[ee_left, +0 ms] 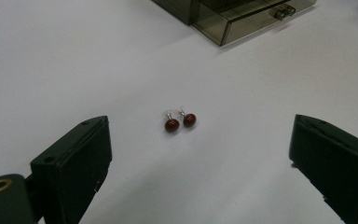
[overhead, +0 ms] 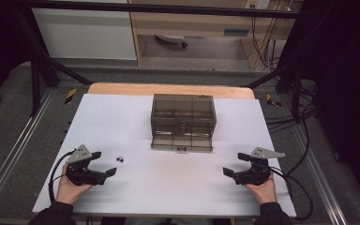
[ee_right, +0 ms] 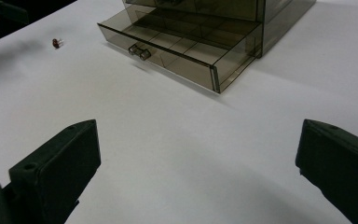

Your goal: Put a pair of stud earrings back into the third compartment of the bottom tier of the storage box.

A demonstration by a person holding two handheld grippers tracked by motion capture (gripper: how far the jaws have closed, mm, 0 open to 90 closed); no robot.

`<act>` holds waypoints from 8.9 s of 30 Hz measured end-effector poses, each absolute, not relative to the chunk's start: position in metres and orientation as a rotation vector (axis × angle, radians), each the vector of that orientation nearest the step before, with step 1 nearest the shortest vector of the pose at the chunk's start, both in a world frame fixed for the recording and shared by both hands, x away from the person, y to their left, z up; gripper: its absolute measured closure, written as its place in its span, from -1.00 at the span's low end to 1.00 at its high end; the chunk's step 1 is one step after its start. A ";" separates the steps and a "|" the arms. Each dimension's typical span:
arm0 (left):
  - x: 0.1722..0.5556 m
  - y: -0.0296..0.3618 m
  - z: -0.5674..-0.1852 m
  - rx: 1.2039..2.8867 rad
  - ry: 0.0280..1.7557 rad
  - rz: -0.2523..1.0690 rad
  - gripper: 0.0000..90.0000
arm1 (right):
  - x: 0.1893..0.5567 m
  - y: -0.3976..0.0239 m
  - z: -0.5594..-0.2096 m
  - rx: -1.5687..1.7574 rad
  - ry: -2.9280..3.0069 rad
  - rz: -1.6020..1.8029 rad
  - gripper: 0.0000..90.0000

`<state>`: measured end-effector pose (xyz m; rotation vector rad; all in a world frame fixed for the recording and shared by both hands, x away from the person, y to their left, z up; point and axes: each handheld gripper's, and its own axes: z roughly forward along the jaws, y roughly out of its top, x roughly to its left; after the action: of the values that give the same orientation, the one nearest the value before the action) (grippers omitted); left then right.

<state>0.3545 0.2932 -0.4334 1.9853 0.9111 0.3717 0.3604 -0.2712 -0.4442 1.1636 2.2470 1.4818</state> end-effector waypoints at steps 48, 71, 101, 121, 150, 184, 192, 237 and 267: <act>0.389 0.267 -0.418 2.061 1.019 0.441 -0.71 | 0.360 -0.270 -0.445 1.165 2.266 1.452 -0.99; 0.397 0.259 -0.438 2.144 1.115 0.437 0.24 | 0.360 -0.271 -0.444 1.169 2.260 1.450 -0.99; 0.397 0.250 -0.443 2.195 1.123 0.416 0.75 | 0.360 -0.271 -0.444 1.172 2.263 1.450 -0.99; 0.391 0.250 -0.428 2.152 1.123 0.408 0.78 | 0.360 -0.271 -0.444 1.173 2.263 1.454 -0.99; 0.389 0.182 -0.399 2.153 0.990 0.348 0.79 | 0.360 -0.271 -0.444 1.170 2.267 1.440 -0.99; 0.417 0.077 -0.387 2.201 0.863 0.289 0.79 | 0.360 -0.271 -0.444 1.160 2.272 1.432 -0.99; 0.427 0.060 -0.384 2.204 0.865 0.287 0.79 | 0.360 -0.271 -0.444 1.162 2.272 1.431 -0.99; 0.461 -0.004 -0.419 2.204 0.842 0.244 0.73 | 0.361 -0.272 -0.444 1.158 2.274 1.428 -0.99; 0.415 0.086 -0.387 2.186 0.835 0.353 -0.71 | 0.361 -0.272 -0.444 1.164 2.274 1.421 -0.99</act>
<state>0.4147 0.0862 -0.3872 2.1859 0.8347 0.3533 0.3605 -0.2715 -0.4439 1.1642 2.2738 1.4215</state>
